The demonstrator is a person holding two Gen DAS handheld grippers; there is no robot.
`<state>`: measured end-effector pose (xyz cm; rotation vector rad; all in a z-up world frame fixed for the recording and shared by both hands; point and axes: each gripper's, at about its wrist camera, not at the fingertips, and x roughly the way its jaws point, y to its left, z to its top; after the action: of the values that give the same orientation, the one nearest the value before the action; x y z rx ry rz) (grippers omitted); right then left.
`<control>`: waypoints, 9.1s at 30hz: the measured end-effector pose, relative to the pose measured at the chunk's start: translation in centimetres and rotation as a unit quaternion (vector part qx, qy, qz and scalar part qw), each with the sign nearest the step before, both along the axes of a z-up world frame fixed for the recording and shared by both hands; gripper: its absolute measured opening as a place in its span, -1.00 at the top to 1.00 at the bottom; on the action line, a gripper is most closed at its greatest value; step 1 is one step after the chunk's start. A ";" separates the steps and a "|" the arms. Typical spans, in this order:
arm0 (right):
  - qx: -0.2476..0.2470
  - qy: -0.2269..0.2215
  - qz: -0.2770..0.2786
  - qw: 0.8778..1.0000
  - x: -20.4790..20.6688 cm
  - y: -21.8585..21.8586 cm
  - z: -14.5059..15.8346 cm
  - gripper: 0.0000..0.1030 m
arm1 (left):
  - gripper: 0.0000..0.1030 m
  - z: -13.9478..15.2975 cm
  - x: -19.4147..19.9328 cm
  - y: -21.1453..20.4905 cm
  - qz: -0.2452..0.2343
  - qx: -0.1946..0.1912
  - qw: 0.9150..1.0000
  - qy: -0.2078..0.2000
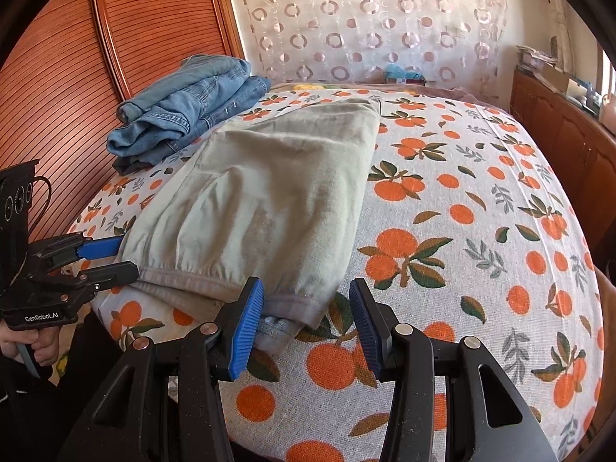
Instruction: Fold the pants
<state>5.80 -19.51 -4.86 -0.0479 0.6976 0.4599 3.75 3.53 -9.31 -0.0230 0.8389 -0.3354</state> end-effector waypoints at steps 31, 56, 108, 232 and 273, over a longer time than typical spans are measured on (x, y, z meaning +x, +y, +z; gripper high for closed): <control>0.013 0.000 0.027 1.000 -2.1 -0.6 0.1 0.83 | 0.78 0.3 -1.6 0.2 -0.006 -0.033 0.999 -0.006; 0.020 -0.062 0.031 0.997 1.0 -0.1 6.2 0.87 | 0.79 5.5 4.1 1.3 -0.004 -0.028 0.998 -0.064; 0.011 -0.041 0.028 0.999 16.0 1.0 6.3 0.26 | 0.05 5.4 18.1 2.2 0.003 -0.009 0.999 -0.038; 0.014 -0.012 0.007 1.000 -4.0 -3.3 2.0 0.81 | 0.79 1.4 -0.3 1.4 -0.037 0.033 0.999 -0.016; -0.014 -0.054 0.022 0.998 1.6 0.2 3.7 0.30 | -0.46 2.8 4.6 1.3 -0.009 0.013 1.000 -0.022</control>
<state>7.42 -19.30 -1.11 -0.1141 0.5969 0.4858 8.40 4.80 -6.49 0.0164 0.8009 -0.3405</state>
